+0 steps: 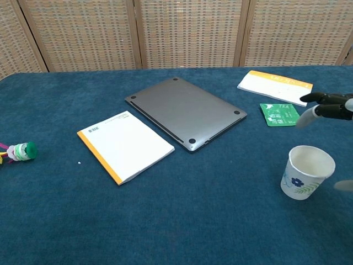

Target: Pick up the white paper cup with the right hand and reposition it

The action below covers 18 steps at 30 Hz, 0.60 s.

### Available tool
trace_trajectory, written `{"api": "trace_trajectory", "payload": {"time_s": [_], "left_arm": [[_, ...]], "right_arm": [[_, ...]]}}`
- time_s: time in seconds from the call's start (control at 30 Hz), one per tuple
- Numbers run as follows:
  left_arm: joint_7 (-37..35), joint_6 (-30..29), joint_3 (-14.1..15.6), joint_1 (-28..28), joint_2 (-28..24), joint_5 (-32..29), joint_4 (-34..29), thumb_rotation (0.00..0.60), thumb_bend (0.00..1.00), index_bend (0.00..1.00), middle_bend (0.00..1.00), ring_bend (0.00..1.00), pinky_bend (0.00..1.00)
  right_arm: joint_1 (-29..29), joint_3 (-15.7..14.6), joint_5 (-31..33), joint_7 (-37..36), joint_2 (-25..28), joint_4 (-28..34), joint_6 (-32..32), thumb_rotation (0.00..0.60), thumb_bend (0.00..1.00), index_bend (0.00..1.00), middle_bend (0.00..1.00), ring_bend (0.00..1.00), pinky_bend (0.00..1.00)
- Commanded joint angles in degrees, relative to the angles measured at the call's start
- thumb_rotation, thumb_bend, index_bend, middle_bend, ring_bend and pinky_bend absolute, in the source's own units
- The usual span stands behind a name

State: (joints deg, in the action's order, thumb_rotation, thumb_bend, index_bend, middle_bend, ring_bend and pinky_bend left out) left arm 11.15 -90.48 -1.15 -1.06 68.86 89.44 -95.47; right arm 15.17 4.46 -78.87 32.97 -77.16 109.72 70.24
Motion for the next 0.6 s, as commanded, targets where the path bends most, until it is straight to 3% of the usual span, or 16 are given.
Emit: {"api": "trace_trajectory", "payload": {"time_s": [0.03,0.6], "left_arm": [[-0.06,0.09,-0.05,-0.02,0.01,-0.15,0.01,0.6,0.12,0.0,0.0,0.0,0.0],[-0.53,0.8,-0.24,-0.33,-0.07,-0.8,0.19,0.6,0.12,0.0,0.0,0.0,0.0]], "right_arm": [[1.23,0.69,2.53,2.15,-0.88,-0.14,-1.27,0.6,0.24,0.28,0.0,0.0,0.0],[6.37,2.45,12.51,8.83,-5.51,-2.66,-2.9,0.6,0.24,0.33,0.0,0.0,0.0]]}}
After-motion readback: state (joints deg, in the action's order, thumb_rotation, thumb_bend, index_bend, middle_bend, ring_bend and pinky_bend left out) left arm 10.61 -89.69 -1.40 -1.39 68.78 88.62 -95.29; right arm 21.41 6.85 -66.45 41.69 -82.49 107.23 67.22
